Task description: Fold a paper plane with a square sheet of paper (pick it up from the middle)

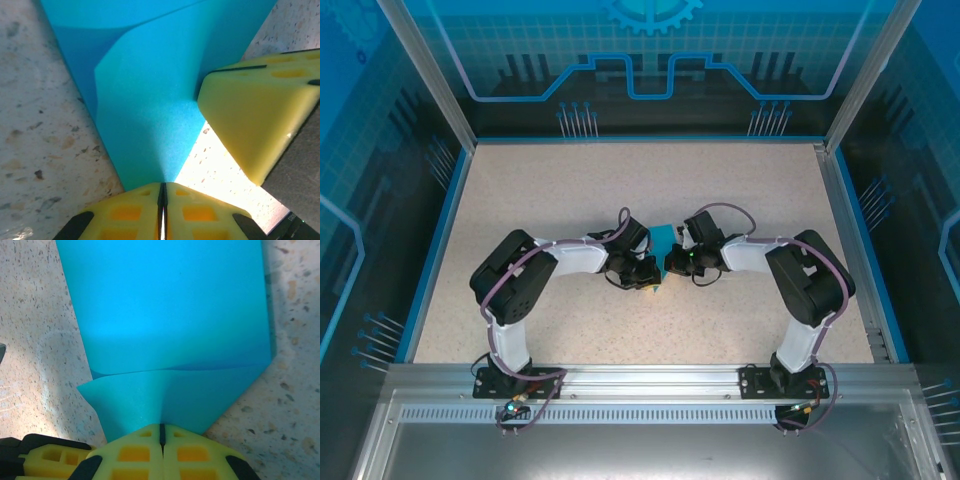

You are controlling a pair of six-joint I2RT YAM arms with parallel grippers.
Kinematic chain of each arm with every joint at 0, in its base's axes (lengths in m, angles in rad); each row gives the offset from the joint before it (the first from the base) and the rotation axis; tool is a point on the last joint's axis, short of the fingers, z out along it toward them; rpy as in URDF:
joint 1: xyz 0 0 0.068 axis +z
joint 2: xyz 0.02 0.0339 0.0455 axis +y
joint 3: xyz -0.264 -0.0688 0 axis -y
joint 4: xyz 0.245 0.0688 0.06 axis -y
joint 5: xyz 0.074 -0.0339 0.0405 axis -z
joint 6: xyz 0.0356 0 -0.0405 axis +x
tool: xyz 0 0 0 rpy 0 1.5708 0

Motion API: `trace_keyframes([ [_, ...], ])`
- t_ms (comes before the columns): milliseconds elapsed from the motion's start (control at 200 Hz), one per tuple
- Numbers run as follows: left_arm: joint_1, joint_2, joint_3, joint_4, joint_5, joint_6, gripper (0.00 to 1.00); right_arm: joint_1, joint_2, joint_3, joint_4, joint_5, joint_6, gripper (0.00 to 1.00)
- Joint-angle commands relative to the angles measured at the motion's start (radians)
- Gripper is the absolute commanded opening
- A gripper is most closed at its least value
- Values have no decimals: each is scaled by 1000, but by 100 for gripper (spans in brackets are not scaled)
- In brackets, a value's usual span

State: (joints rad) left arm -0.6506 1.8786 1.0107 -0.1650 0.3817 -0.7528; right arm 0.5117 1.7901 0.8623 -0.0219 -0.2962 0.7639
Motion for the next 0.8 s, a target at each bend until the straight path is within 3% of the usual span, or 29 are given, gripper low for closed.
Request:
trace_keyframes([
  [0, -13, 17, -50, -71, 27, 36, 12, 6, 54, 4, -102, 44, 8, 5],
  [345, -58, -16, -65, -169, 70, 158, 12, 16, 77, 12, -135, 69, 18, 5],
  [795, -93, -59, -70, -177, 50, 157, 13, 24, 92, 11, -142, 76, 35, 5],
])
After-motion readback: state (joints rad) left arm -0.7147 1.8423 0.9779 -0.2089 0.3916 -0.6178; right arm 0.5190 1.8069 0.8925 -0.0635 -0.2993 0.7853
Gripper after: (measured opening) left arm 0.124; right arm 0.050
